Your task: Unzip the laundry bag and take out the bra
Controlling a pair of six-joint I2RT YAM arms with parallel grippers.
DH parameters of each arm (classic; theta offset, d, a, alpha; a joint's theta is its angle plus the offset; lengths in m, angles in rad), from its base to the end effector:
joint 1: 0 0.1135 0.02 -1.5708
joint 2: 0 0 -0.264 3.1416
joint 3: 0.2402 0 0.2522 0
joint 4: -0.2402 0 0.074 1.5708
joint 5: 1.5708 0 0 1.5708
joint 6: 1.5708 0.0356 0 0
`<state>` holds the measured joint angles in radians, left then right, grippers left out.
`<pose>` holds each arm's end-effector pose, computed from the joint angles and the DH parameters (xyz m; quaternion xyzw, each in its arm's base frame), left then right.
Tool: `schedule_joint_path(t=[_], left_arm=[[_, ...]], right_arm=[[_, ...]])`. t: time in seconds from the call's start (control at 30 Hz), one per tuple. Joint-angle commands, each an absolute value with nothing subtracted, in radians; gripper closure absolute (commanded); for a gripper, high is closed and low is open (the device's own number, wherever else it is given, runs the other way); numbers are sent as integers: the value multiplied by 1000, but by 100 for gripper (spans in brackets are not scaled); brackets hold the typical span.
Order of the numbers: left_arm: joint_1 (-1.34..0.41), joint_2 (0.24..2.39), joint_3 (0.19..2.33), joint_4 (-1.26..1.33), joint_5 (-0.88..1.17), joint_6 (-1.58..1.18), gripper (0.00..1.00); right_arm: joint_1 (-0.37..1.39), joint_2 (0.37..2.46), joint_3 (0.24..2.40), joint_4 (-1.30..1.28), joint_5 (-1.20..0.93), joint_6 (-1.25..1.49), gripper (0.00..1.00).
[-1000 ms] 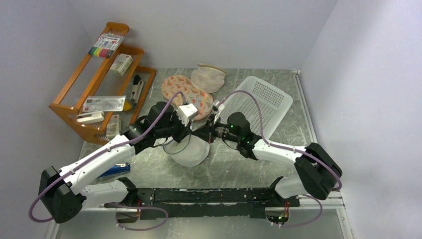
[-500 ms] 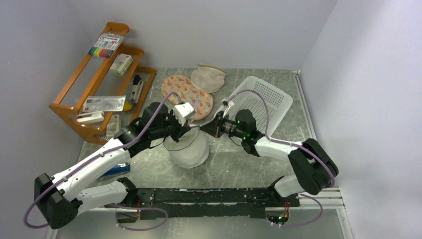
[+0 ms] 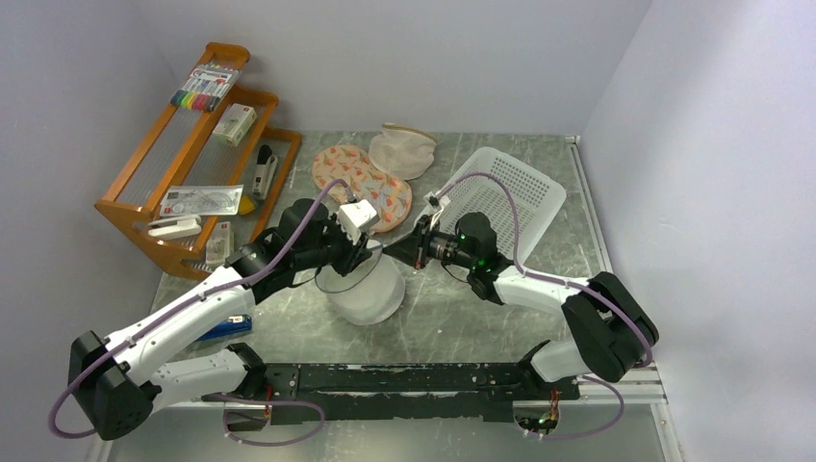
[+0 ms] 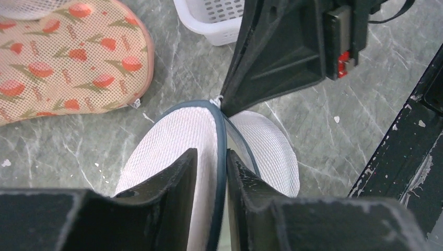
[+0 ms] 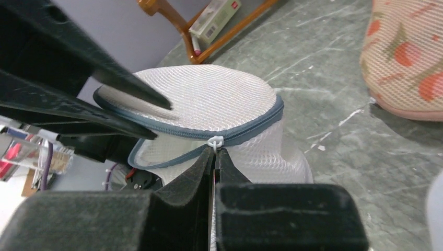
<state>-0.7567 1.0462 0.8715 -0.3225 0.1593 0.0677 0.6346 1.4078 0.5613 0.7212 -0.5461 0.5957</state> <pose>0.1673 -0.1657 0.3064 0.3805 0.7686 -0.2365 0.4567 0.2210 0.1856 0.2172 -0.1924 0.7186 0.5327 0.4035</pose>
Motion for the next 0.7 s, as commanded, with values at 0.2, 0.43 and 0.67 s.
schedule_joint_path(t=[0.2,0.43,0.67], left_arm=[[-761,1091,898,-330,166,77,64],[-761,1098,902,-334,176,78,83],[-761,1030,885,-313,147,77,93]], right_arm=[[711,1384,594,768,-581,540,100],[721,1373,597,757,-551,539,100],[693,1382,584,724,-488,560,100]])
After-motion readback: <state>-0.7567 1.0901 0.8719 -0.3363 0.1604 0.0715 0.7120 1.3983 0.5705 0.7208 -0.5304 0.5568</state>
